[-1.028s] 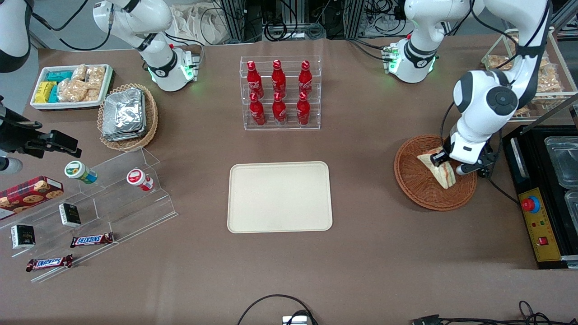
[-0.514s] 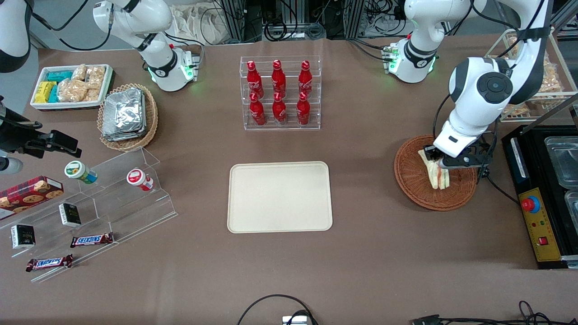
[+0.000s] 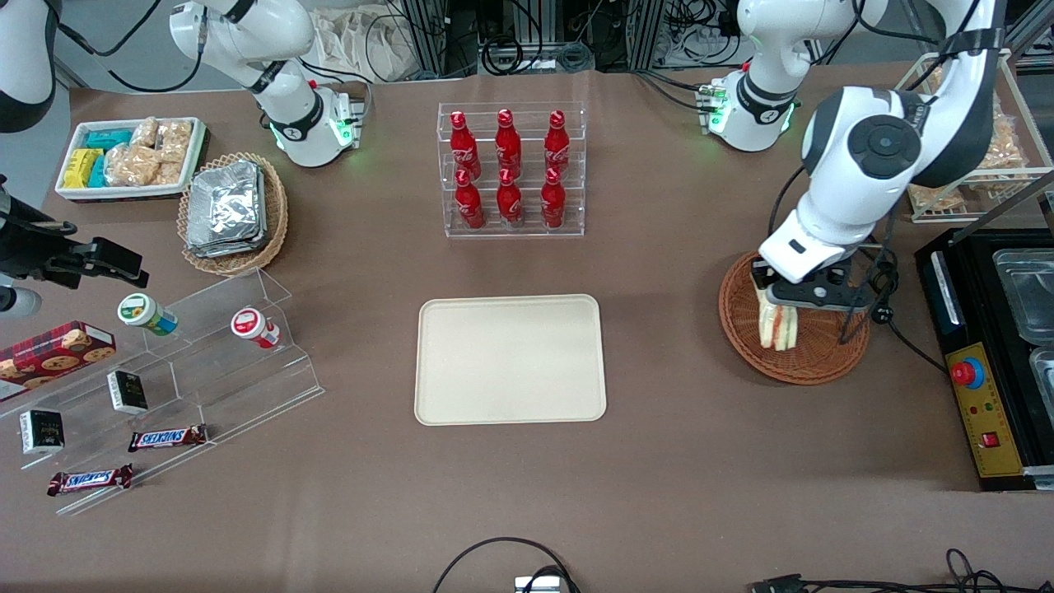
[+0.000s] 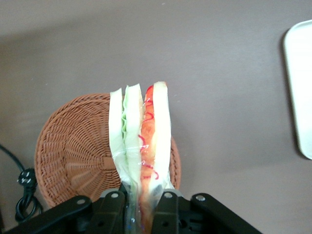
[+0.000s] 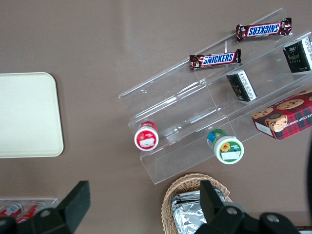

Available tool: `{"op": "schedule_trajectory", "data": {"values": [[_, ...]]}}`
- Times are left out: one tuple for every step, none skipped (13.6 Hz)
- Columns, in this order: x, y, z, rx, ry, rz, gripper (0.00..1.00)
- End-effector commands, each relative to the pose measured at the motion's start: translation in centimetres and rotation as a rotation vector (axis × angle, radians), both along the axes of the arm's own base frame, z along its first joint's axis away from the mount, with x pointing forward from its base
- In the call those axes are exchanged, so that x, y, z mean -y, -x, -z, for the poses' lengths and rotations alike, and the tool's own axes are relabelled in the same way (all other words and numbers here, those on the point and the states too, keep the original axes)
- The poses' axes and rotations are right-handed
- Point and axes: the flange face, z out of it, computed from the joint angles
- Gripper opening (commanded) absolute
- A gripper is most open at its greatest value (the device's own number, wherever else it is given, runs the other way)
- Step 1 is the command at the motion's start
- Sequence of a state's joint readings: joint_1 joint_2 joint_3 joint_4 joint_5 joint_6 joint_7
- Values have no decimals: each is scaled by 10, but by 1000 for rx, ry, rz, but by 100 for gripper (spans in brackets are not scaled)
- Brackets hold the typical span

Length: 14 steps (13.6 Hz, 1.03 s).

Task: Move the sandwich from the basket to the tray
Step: 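Lift the sandwich out of the basket and carry it toward the tray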

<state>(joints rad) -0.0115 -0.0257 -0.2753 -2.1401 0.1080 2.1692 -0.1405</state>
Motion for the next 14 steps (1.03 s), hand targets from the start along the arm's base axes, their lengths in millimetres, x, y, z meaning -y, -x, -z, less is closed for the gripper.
{"op": "schedule_trajectory", "data": {"values": [[29, -9, -13, 7, 9, 35, 10], [44, -11, -11, 1, 11, 23, 11], [61, -13, -9, 1, 23, 8, 10], [72, -18, -8, 3, 30, 4, 10], [82, -21, -6, 7, 29, 0, 10], [94, -22, -5, 12, 31, -11, 10], [109, -20, -1, 11, 28, -4, 10], [119, -24, 2, 9, 31, -3, 10], [124, -30, 4, -9, 32, -13, 10], [139, -30, 5, -23, 33, -10, 10], [151, -33, 3, -22, 34, -17, 10], [155, -41, 9, -23, 33, -45, 10], [164, -47, 12, -20, 27, -57, 10], [174, -49, 15, -27, 23, -59, 10]]}}
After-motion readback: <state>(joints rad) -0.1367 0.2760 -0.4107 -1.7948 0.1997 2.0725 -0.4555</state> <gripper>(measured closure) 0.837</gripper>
